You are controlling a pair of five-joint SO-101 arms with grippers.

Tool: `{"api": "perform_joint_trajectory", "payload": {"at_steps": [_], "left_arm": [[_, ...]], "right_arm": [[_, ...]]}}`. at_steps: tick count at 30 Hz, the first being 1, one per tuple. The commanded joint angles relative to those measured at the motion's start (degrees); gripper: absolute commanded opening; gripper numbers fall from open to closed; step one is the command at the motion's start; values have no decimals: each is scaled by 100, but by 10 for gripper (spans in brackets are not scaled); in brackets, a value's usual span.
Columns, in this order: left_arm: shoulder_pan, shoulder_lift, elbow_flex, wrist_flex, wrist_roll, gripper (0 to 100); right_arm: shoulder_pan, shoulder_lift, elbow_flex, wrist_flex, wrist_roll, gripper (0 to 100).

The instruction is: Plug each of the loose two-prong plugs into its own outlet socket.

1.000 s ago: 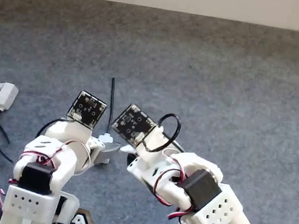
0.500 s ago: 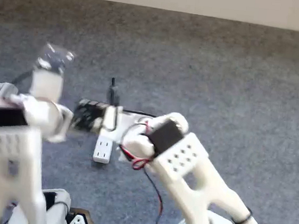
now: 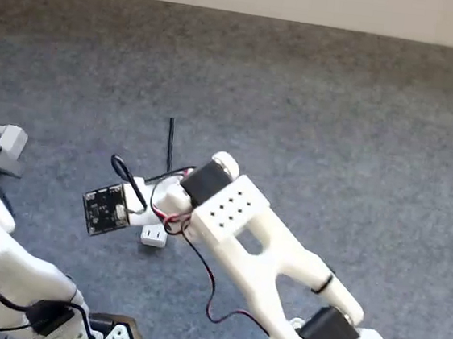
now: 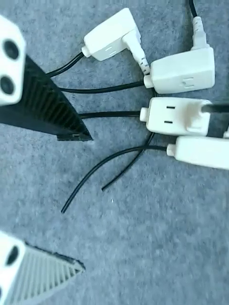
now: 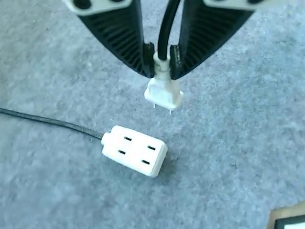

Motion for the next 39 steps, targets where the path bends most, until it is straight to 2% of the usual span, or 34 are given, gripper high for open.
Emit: {"api": "perform_joint_trajectory", "payload": {"at_steps": [1, 6, 9, 11, 13, 17, 19, 24, 30, 39], "left_arm": [[-365, 330, -321, 18, -325, 372], [-505, 505, -321, -255, -360, 372], [-567, 576, -295, -396, -360, 372], [-646, 646, -321, -396, -360, 372], [-664, 787, -312, -536, -360, 372], [-664, 1112, -330, -730, -352, 372], [-646, 1218, -330, -721, -334, 372], [-664, 1226, -330, -712, -325, 372], [-716, 1262, -295, -721, -325, 372], [-848, 1270, -277, -1073, -343, 372]], "right_arm": [[4, 233, -532, -277, 70, 5], [40, 760, -954, -558, -18, 5], [101, 1007, -1288, -514, -457, 5], [189, 1051, -1455, -532, -1002, 5], [295, 1068, -1771, -585, -2268, 5], [532, 1077, -2360, 40, -5881, 5], [523, 1086, -2440, 514, -6725, 5], [163, 1464, -2378, 1349, -8202, 5], [-48, 1613, -2510, 1464, -9240, 5], [-646, 2343, -3407, 1640, -9301, 5]]}}
